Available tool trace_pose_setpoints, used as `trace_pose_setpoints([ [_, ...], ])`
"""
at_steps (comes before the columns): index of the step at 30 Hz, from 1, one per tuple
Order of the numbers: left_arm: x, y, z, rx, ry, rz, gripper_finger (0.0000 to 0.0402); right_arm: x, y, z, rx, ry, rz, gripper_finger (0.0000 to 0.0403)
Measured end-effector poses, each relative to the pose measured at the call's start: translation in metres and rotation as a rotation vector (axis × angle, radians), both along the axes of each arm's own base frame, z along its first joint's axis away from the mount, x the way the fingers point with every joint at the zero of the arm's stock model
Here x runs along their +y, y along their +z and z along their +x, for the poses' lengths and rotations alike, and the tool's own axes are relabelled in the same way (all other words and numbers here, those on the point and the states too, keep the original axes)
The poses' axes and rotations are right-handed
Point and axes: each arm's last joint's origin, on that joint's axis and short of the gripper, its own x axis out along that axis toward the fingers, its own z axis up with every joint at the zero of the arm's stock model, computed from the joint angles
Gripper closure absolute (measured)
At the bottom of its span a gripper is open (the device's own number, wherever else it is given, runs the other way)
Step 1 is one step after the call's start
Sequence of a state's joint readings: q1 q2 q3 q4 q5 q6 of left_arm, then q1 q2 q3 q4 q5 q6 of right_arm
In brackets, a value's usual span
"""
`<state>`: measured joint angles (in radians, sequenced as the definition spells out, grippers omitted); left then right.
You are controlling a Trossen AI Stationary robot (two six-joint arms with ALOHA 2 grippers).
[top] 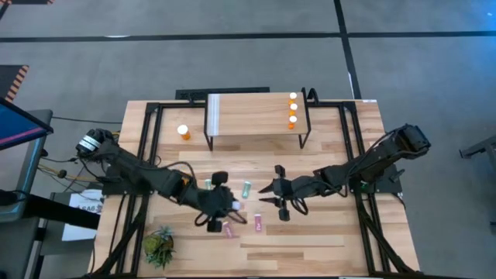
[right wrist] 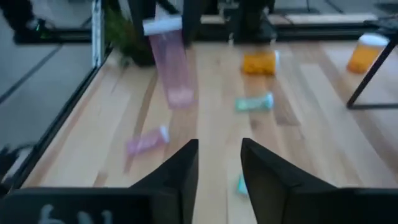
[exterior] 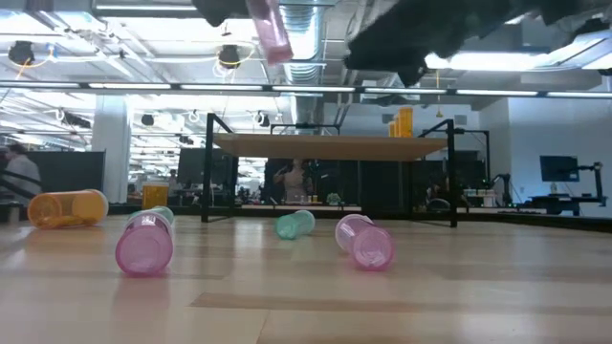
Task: Pick and place medicine bottles onto shelf by color
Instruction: Put the left pink pill bottle on the shelf
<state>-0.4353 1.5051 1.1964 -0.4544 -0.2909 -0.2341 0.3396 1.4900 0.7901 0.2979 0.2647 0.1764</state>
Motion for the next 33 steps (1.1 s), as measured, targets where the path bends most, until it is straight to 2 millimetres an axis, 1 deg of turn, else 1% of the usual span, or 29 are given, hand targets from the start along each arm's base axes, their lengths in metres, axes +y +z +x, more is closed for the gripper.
trace_pose_setpoints([
  [3, 0.007, 0.004, 0.005, -0.024, 0.009, 0.003, 0.0293, -0.005, -0.004, 0.001, 0.019, -0.017, -0.006, 0.0235],
  [6, 0.01, 0.005, 0.008, -0.043, 0.009, 0.008, 0.0293, -0.008, 0.0, 0.003, -0.01, -0.028, 0.003, 0.0205],
  [10, 0.012, 0.008, 0.01, -0.076, 0.011, 0.012, 0.0293, -0.009, 0.003, 0.005, -0.049, -0.032, 0.016, 0.0166],
  [13, 0.011, 0.01, 0.012, -0.1, 0.005, 0.01, 0.0293, -0.009, 0.004, 0.006, -0.06, -0.033, 0.019, 0.0147],
  [20, 0.01, 0.013, 0.014, -0.138, -0.007, 0.02, 0.0293, -0.006, 0.009, 0.006, -0.109, 0.008, 0.024, 0.0141],
  [30, 0.011, 0.015, 0.015, -0.165, 0.014, 0.035, 0.0293, 0.001, 0.009, 0.004, -0.106, 0.049, 0.034, 0.0142],
  [33, 0.01, 0.015, 0.016, -0.175, 0.015, 0.031, 0.0293, 0.001, 0.01, 0.005, -0.117, 0.046, 0.039, 0.0142],
])
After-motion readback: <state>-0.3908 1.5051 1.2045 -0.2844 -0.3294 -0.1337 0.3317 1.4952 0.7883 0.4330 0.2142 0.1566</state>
